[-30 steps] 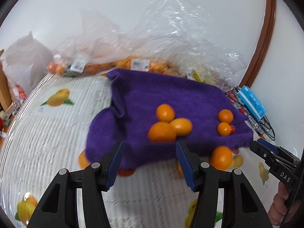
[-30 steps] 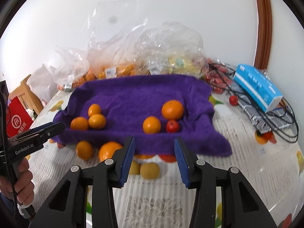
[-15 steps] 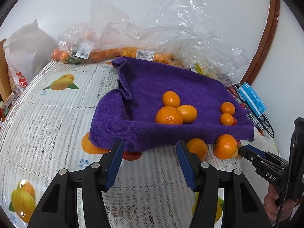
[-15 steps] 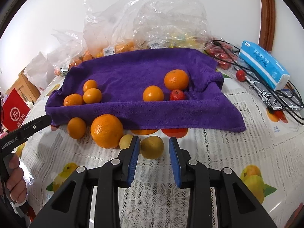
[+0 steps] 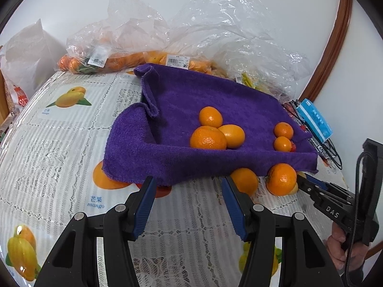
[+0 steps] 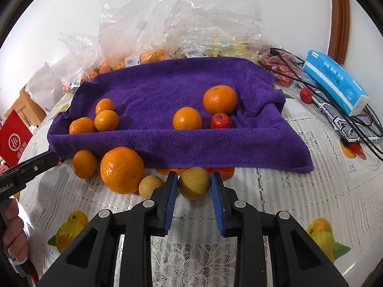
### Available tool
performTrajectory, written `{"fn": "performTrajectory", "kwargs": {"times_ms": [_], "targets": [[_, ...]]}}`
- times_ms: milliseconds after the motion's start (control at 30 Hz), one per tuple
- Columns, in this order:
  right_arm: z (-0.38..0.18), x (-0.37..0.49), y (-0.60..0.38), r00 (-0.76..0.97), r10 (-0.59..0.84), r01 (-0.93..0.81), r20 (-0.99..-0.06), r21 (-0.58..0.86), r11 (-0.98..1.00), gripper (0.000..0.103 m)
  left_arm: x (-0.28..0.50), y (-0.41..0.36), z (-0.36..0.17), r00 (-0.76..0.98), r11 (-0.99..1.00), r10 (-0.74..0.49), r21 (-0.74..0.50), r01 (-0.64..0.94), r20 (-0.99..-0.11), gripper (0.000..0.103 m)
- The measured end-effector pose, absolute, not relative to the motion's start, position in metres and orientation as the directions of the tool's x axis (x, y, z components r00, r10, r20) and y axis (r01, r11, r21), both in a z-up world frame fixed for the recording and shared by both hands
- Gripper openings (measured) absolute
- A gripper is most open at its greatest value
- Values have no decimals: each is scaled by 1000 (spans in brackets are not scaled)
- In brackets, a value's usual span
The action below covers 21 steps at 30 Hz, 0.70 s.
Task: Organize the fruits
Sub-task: 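Withdraw both tools back toward the loose fruit before the towel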
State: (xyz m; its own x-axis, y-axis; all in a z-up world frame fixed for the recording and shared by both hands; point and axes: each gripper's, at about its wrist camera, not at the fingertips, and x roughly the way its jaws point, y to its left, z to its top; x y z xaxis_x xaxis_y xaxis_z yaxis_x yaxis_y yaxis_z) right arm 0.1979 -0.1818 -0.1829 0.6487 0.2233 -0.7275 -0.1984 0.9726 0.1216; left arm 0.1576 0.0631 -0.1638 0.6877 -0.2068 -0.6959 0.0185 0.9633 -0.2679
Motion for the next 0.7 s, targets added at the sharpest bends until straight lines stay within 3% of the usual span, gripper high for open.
{"fn": "performTrajectory", "kwargs": {"times_ms": [267,700], "targets": [[-185,199,-181,638,223,-219,-737,105,970,28,154,38,-161,674,957,-279,-254,139,-684,55],[-178,176,-220,666,214,-185,-715,120,975,28,173,-3,-174,631,973,-230,-194,127,-741,54]]}}
